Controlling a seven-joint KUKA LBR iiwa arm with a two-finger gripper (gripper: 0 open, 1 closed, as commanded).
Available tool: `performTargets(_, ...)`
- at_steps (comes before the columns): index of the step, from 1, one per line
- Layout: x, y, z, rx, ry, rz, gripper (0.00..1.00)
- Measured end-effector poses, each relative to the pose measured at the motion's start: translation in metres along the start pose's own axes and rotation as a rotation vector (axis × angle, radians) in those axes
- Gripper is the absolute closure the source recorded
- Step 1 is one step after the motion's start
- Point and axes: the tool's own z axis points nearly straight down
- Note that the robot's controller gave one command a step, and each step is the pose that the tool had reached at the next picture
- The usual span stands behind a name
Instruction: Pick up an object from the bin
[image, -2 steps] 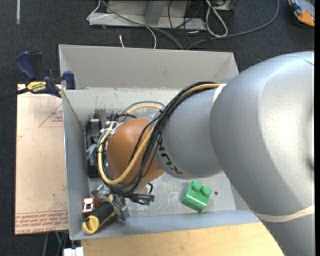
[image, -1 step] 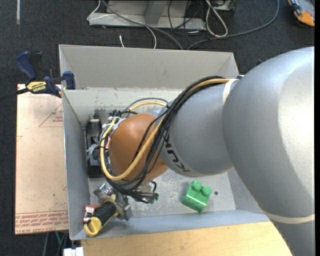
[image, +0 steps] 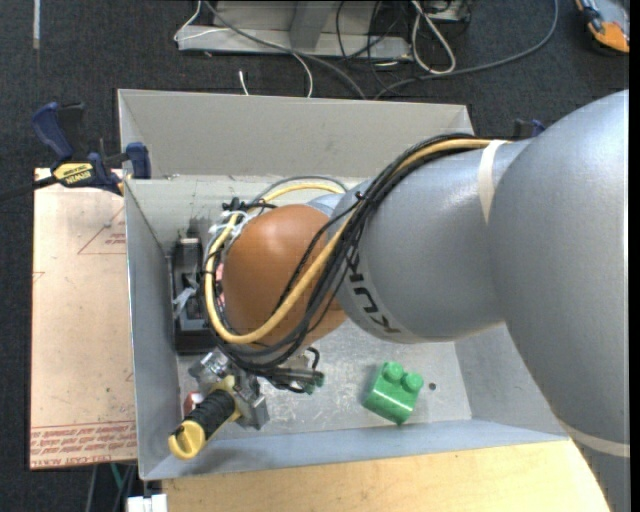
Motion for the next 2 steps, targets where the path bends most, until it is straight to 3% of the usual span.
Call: performTargets(2, 0.0, 0.0, -0.027, -0.002, 0.003, 0.002, 1.0)
